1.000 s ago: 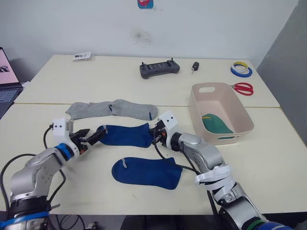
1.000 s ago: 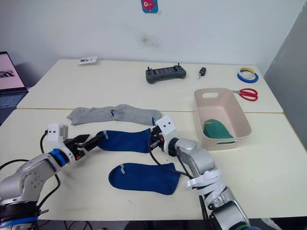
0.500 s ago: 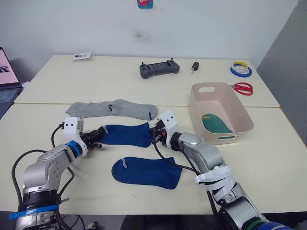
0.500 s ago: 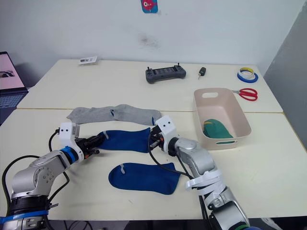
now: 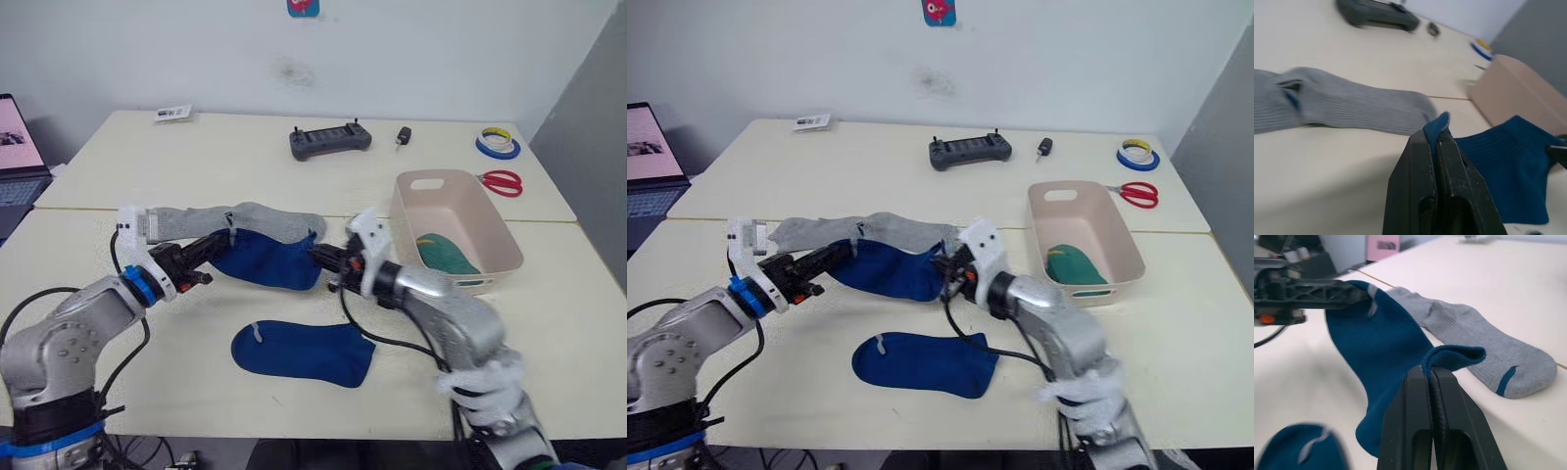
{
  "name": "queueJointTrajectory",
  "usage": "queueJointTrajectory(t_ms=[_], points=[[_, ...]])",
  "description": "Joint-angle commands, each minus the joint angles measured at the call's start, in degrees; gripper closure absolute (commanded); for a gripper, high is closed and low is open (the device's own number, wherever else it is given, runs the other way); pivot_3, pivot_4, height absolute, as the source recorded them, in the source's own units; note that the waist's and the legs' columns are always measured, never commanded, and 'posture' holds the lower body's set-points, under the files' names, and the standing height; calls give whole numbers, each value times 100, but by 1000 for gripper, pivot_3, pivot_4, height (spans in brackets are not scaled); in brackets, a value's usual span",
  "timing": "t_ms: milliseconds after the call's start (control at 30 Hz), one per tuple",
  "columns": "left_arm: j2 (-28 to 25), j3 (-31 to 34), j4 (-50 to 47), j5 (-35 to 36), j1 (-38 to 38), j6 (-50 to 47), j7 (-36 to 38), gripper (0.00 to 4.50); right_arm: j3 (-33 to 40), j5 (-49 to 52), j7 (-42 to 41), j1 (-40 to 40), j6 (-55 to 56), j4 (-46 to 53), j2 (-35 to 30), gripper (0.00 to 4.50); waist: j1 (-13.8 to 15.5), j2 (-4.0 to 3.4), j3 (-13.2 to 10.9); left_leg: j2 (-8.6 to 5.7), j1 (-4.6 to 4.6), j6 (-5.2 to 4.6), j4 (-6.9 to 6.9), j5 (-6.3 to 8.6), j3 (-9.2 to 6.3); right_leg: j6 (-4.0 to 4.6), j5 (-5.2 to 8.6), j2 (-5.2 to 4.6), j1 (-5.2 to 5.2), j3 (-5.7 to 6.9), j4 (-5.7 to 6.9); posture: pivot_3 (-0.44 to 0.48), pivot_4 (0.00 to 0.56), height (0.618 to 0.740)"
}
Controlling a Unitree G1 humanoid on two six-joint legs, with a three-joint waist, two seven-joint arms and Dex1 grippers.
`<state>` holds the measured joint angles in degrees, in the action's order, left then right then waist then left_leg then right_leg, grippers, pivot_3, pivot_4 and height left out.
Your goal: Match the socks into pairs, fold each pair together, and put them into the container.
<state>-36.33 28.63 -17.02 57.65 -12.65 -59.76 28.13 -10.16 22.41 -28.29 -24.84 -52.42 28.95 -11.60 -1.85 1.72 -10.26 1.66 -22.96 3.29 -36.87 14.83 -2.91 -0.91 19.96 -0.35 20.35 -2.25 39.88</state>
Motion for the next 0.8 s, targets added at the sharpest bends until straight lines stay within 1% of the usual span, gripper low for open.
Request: queueJointTrajectory(t_ms=[33, 100, 167, 267, 400, 533, 800], points=[[-68, 233, -589, 835, 337, -437, -111, 4468, 353, 851, -470, 440, -570, 1153, -595, 4500, 0, -2, -1, 0, 4, 0, 0, 0, -1, 0, 0, 0, -2, 1, 2, 0, 150, 740], [47, 256, -849, 1092, 672, -471, -258, 4468, 432, 1144, -624, 880, -766, 1549, -1004, 4500, -1, -3, -2, 1, 7, -1, 2, 0, -2, 0, 0, 2, -5, 2, 1, 0, 150, 740], [140, 228, -1082, 1228, 1033, -413, -392, 4468, 412, 1245, -554, 1226, -776, 1752, -1192, 4500, -16, -4, -2, 2, 10, -1, 3, 1, -2, 0, 1, 3, -8, 0, 0, 0, 150, 740], [237, 139, -1333, 1131, 1571, -228, -446, 4468, 243, 1158, -384, 1619, -621, 1881, -1280, 4500, -34, -4, -2, 5, 16, -1, 3, 1, -2, 0, 1, 10, -7, -7, 3, 0, 150, 740], [363, -124, -1409, 554, 2215, 231, -325, 4468, -180, 727, -249, 2033, -171, 1877, -1471, 4500, -2, -5, -3, 1, 16, -1, 3, 0, -1, -1, 2, 10, -9, -8, -1, 0, 150, 740], [360, -162, -1481, 507, 2540, 414, -239, 4468, -207, 648, -229, 2229, 41, 1889, -1621, 4500, 9, -2, -3, 1, 11, 0, 3, 0, -1, -1, 2, 9, -10, -6, -12, 0, 150, 740], [53, 91, -1596, 1098, 2651, 310, -212, 4468, 453, 1377, -305, 2311, -163, 2012, -1716, 4500, 8, -3, -3, 2, 12, -1, 4, 1, -1, -1, 2, 10, -12, -6, -14, 0, 150, 740]])
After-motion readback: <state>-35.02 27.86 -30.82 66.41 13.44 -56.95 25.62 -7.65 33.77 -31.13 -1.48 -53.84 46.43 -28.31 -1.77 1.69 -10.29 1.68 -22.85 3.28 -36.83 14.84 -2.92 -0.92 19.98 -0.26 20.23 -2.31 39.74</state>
